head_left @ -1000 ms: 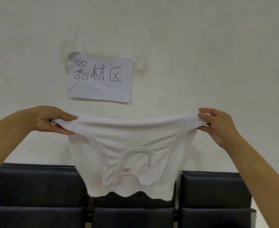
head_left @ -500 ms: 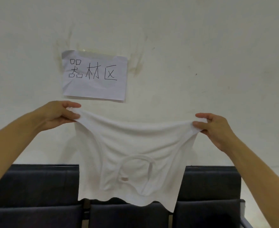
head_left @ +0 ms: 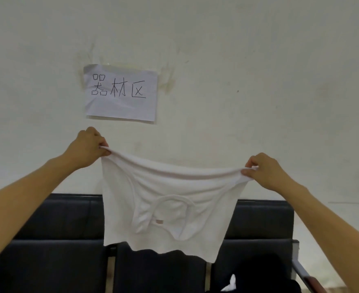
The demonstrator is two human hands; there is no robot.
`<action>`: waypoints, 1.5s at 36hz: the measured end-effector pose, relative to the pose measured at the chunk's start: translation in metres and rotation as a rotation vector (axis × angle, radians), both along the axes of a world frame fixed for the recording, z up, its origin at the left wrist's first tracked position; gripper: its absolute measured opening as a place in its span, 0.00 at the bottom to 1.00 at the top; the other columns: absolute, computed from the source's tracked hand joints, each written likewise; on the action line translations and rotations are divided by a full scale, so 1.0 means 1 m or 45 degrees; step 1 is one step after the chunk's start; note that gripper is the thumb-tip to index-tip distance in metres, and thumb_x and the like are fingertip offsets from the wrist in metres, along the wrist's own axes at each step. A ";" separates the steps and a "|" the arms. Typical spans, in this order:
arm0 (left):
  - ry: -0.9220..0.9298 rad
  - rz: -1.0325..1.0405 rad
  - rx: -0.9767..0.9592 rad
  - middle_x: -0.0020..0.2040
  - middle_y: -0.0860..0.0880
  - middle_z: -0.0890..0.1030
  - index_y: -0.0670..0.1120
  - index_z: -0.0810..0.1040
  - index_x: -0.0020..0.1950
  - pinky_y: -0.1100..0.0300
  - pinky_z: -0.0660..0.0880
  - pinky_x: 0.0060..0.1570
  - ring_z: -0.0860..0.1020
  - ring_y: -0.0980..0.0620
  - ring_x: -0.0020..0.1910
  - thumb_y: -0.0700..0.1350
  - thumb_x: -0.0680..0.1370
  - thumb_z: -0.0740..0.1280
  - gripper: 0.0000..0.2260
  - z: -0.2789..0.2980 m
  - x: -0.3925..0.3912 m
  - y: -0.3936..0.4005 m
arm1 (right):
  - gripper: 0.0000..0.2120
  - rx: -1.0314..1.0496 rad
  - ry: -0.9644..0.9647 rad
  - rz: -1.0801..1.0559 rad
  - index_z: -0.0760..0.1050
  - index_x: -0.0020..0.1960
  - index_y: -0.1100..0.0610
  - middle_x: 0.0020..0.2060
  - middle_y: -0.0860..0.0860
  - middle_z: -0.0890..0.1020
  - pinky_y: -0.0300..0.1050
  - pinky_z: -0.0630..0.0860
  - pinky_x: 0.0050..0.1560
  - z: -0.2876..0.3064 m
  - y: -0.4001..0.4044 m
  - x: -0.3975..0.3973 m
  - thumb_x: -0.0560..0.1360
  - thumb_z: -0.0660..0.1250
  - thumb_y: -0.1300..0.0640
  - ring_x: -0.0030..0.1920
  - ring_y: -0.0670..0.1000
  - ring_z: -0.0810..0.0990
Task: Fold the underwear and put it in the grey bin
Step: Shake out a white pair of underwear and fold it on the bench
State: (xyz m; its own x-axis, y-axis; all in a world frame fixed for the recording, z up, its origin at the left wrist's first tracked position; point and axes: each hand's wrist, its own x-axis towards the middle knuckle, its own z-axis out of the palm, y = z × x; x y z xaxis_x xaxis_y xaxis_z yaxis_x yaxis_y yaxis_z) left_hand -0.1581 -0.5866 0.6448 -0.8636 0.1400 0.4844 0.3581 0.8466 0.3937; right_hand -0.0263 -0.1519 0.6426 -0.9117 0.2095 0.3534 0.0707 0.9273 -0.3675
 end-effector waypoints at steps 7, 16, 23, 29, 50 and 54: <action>-0.150 -0.148 0.094 0.44 0.48 0.79 0.47 0.77 0.43 0.59 0.66 0.45 0.75 0.48 0.45 0.44 0.78 0.66 0.04 -0.020 0.066 0.013 | 0.04 0.001 -0.128 0.178 0.74 0.44 0.55 0.44 0.52 0.79 0.44 0.68 0.47 -0.007 0.006 0.042 0.77 0.65 0.56 0.45 0.52 0.76; -0.560 -0.240 0.055 0.43 0.49 0.81 0.46 0.81 0.42 0.64 0.74 0.39 0.79 0.51 0.44 0.43 0.74 0.71 0.02 -0.072 0.130 0.007 | 0.02 0.022 -0.494 0.312 0.76 0.46 0.51 0.45 0.49 0.79 0.42 0.70 0.49 -0.076 0.004 0.083 0.77 0.66 0.56 0.48 0.50 0.77; -1.045 -0.283 -0.088 0.41 0.48 0.83 0.44 0.82 0.42 0.62 0.79 0.37 0.83 0.51 0.40 0.50 0.67 0.75 0.11 -0.136 0.160 -0.001 | 0.04 -0.097 -0.813 0.449 0.80 0.42 0.49 0.42 0.47 0.83 0.40 0.76 0.48 -0.146 0.009 0.117 0.75 0.69 0.56 0.45 0.46 0.81; -1.200 -0.250 -0.106 0.44 0.47 0.83 0.43 0.81 0.45 0.61 0.80 0.40 0.83 0.52 0.42 0.40 0.72 0.73 0.04 -0.186 0.141 0.006 | 0.02 -0.181 -0.847 0.412 0.79 0.45 0.51 0.43 0.48 0.82 0.37 0.74 0.45 -0.188 0.012 0.108 0.75 0.68 0.56 0.45 0.45 0.80; -1.028 0.052 -0.164 0.41 0.47 0.78 0.46 0.78 0.43 0.56 0.69 0.44 0.75 0.48 0.44 0.38 0.75 0.68 0.04 -0.627 -0.060 0.072 | 0.09 -0.174 -0.851 -0.070 0.78 0.56 0.55 0.49 0.56 0.81 0.47 0.72 0.46 -0.622 0.019 -0.085 0.78 0.63 0.56 0.52 0.58 0.78; -0.974 0.049 -0.159 0.41 0.47 0.79 0.47 0.77 0.43 0.55 0.71 0.42 0.77 0.47 0.43 0.37 0.76 0.65 0.06 -0.678 -0.087 0.079 | 0.10 -0.114 -0.784 -0.122 0.78 0.57 0.57 0.50 0.56 0.82 0.45 0.70 0.44 -0.671 0.018 -0.110 0.79 0.62 0.57 0.52 0.59 0.78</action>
State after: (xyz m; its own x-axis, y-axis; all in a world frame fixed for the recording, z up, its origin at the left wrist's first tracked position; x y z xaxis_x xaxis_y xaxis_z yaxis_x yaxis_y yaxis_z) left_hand -0.2455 -0.5071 -0.0337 -0.9567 0.1174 -0.2663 -0.0057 0.9073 0.4204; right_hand -0.1361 -0.1343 -0.0280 -0.9180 0.3049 -0.2535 0.3755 0.8739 -0.3088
